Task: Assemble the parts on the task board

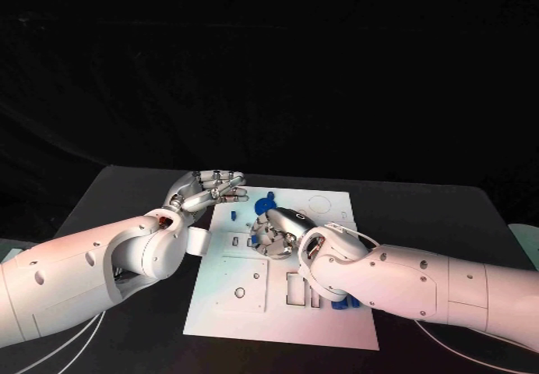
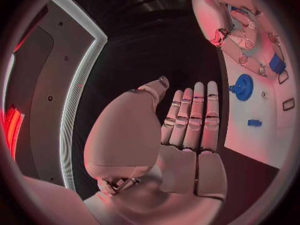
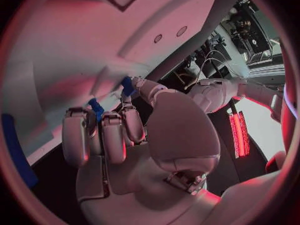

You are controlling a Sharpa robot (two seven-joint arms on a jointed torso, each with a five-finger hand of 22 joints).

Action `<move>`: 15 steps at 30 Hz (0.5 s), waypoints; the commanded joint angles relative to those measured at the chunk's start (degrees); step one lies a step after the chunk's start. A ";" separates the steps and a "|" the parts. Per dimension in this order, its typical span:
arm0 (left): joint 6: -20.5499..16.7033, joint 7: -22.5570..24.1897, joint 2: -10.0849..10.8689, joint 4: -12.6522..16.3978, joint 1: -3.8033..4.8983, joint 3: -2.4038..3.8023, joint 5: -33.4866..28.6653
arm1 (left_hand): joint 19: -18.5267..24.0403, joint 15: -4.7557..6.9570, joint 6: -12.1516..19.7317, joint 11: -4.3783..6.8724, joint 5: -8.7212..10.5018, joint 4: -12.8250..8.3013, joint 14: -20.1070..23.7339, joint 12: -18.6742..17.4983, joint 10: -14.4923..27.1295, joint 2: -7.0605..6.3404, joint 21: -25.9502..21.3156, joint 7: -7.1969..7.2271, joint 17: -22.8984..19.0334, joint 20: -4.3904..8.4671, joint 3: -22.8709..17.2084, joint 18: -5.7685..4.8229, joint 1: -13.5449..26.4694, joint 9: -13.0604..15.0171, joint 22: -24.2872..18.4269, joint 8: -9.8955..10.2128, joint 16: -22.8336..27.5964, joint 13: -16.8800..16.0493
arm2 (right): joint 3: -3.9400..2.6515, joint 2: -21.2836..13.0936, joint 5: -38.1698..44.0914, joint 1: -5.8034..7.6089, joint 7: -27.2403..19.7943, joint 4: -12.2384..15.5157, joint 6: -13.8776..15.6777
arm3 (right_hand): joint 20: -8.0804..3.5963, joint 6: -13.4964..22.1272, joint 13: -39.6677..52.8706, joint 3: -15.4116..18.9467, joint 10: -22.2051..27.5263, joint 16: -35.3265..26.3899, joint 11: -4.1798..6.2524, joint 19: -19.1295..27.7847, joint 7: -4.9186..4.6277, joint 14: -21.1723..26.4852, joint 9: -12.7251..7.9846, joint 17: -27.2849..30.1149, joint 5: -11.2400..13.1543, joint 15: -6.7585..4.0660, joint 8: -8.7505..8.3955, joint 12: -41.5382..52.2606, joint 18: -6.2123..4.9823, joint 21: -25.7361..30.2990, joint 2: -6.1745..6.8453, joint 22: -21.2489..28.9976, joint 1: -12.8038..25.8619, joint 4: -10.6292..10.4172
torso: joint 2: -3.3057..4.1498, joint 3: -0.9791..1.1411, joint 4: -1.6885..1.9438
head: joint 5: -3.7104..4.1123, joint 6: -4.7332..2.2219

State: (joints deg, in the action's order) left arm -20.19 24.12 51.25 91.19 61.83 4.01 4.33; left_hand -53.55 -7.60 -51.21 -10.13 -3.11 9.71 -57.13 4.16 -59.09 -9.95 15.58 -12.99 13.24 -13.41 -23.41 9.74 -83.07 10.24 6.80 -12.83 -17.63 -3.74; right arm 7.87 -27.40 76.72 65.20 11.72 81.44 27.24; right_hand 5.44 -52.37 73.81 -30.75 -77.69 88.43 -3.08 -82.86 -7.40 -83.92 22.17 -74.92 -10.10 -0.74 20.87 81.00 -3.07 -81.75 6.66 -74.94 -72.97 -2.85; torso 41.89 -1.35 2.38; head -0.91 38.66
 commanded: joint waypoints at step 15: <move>0.25 0.55 0.08 0.27 0.04 0.03 -0.08 | 0.04 0.10 0.32 -0.02 0.18 0.09 0.38 -0.31 0.20 0.15 0.20 -0.05 0.05 -0.21 -0.29 0.66 0.59 0.05 -0.05 0.10 -0.02 -0.03 | 0.22 -1.03 2.51 -0.43 2.15 0.44 -1.25 | -0.24 -0.09 -0.13 0.11 -0.07 -0.41 0.27 0.35 0.06 -4.54 1.06 -8.15 -0.16 -0.33 1.79 -0.34 0.24 0.46 0.16 -6.26 0.65 -0.46 | 0.00 0.03 0.01 | -0.08 0.19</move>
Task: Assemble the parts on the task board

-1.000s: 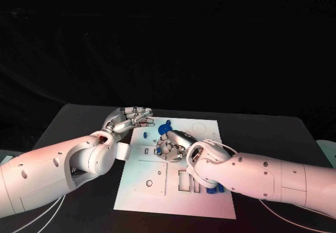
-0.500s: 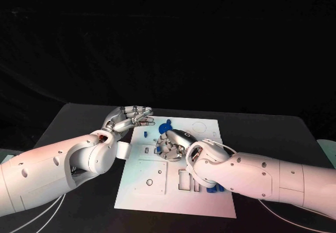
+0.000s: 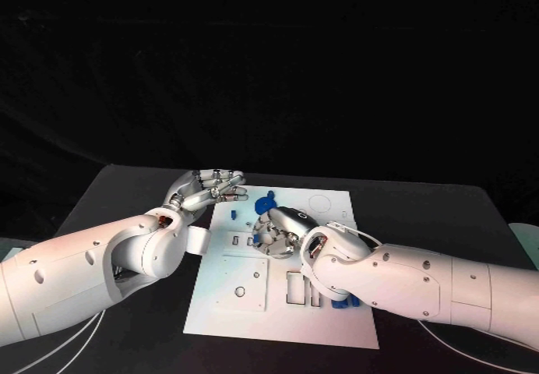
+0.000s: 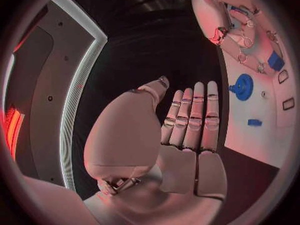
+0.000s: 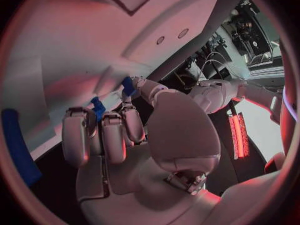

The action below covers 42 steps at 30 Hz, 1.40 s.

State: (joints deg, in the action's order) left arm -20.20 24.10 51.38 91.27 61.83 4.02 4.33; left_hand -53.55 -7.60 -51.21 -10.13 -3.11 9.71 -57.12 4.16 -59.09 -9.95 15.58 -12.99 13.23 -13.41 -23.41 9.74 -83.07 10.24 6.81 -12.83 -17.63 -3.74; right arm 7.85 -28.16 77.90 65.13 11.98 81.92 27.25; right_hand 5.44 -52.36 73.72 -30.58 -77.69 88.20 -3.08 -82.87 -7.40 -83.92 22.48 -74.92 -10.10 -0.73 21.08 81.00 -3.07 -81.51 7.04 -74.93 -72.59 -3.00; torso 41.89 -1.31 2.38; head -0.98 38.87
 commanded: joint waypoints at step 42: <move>0.37 0.37 0.15 0.25 0.04 0.03 -0.08 | 0.07 0.10 0.26 -0.01 0.18 0.03 0.42 -0.30 0.13 0.11 0.20 -0.05 0.12 -0.23 -0.35 0.67 0.73 0.09 -0.07 0.09 -0.03 -0.04 | 0.25 -0.30 2.21 -0.60 1.79 -0.31 -0.93 | -0.03 1.84 -2.91 0.57 2.39 -0.54 -0.25 1.07 -0.61 -4.34 0.25 -7.31 -0.19 0.02 1.08 -2.40 -0.02 1.32 1.54 -5.42 2.00 -0.83 | 0.03 -0.02 0.02 | 0.00 0.11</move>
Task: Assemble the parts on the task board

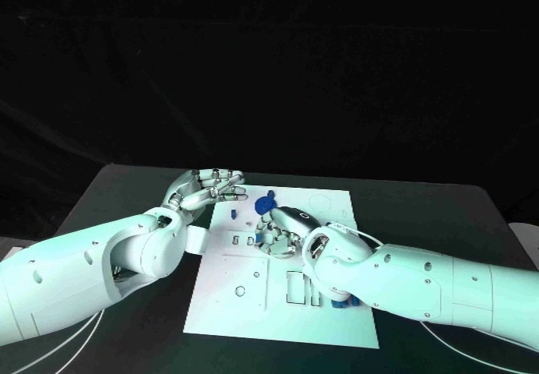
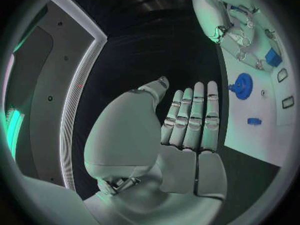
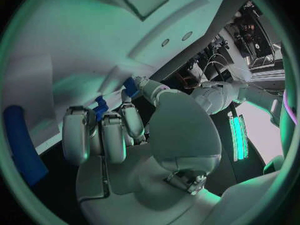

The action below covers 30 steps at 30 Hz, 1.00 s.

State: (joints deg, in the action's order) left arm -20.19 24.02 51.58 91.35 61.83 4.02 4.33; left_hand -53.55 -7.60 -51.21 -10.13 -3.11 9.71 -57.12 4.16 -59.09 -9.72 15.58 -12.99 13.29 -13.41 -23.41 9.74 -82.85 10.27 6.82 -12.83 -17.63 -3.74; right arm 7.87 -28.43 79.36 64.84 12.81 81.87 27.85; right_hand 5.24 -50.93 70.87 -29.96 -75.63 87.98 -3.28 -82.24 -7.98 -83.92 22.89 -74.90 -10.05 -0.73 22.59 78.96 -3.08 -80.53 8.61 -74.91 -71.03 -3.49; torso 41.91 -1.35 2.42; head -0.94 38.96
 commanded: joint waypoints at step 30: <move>0.50 -0.26 0.01 -0.01 0.04 0.03 0.27 | 0.12 0.09 0.27 -0.02 0.18 -0.08 0.49 -0.34 0.13 -0.19 0.22 -0.07 0.15 -0.25 -0.46 0.68 0.70 0.08 -0.12 0.13 -0.03 -0.03 | 0.23 -0.77 1.55 -0.43 -1.10 0.94 2.00 | 1.67 5.57 -3.35 5.17 3.88 -0.84 -1.87 1.29 -1.91 -4.01 -2.89 -6.19 1.80 1.61 -4.02 -2.59 -0.38 2.09 3.71 -4.42 3.79 -3.29 | 0.00 0.07 0.05 | 0.20 -0.15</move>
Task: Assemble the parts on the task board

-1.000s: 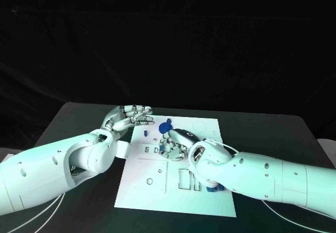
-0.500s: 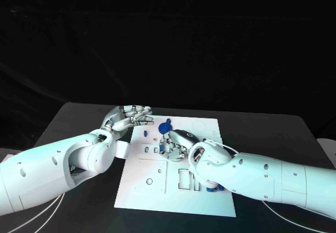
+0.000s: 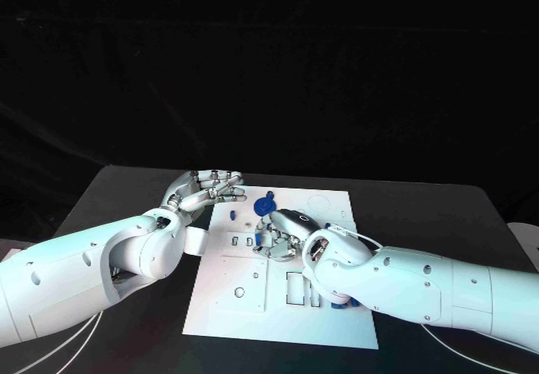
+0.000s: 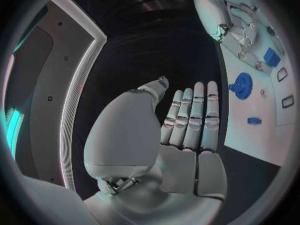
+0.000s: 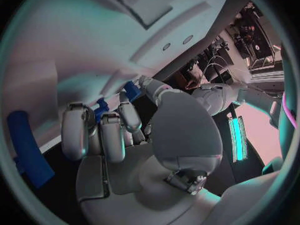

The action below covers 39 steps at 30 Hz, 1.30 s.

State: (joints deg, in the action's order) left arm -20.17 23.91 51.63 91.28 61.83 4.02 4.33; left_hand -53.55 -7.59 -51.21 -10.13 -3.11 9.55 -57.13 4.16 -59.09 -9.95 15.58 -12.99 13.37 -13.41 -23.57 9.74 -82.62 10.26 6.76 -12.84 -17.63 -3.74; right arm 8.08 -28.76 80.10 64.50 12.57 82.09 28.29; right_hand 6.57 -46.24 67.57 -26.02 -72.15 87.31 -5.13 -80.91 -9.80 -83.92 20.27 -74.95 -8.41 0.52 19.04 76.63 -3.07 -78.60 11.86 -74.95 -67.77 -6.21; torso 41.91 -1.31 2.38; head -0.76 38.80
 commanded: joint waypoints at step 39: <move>28.26 -49.80 -8.63 -11.31 9.14 -1.41 43.04 | -28.51 11.17 3.85 9.86 0.17 7.33 -31.66 61.96 -10.92 4.56 53.70 8.34 71.90 11.89 7.50 -3.31 15.45 19.10 46.08 -28.56 -70.18 -50.10 | -1.50 -24.31 -41.63 7.79 -23.70 9.04 6.27 | 0.81 1.83 -1.05 3.61 1.90 -0.68 -0.55 1.44 -0.71 -3.67 -1.18 -5.05 -4.01 0.84 -0.75 -0.54 -0.97 2.64 -2.48 -2.74 -3.77 -1.75 | -2.71 1.34 -1.10 | -2.31 1.60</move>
State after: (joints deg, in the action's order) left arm 1.76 -19.61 43.32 80.29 70.75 2.60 40.83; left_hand -81.75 3.29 -47.32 -0.31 -3.18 16.82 -83.97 65.74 -69.81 -5.35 69.04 -4.97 74.95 -1.42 -16.25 7.06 -67.41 29.19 52.51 -41.15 -87.66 -53.45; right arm 6.60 -53.01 40.45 72.26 -10.50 91.14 35.84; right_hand 7.39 -43.91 66.56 -22.55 -70.71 86.86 -5.73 -79.69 -10.55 -83.93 19.17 -74.93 -12.15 0.93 17.94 76.31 -3.07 -76.16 9.51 -74.92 -71.04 -7.74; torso 39.29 -0.16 1.32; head -3.00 40.22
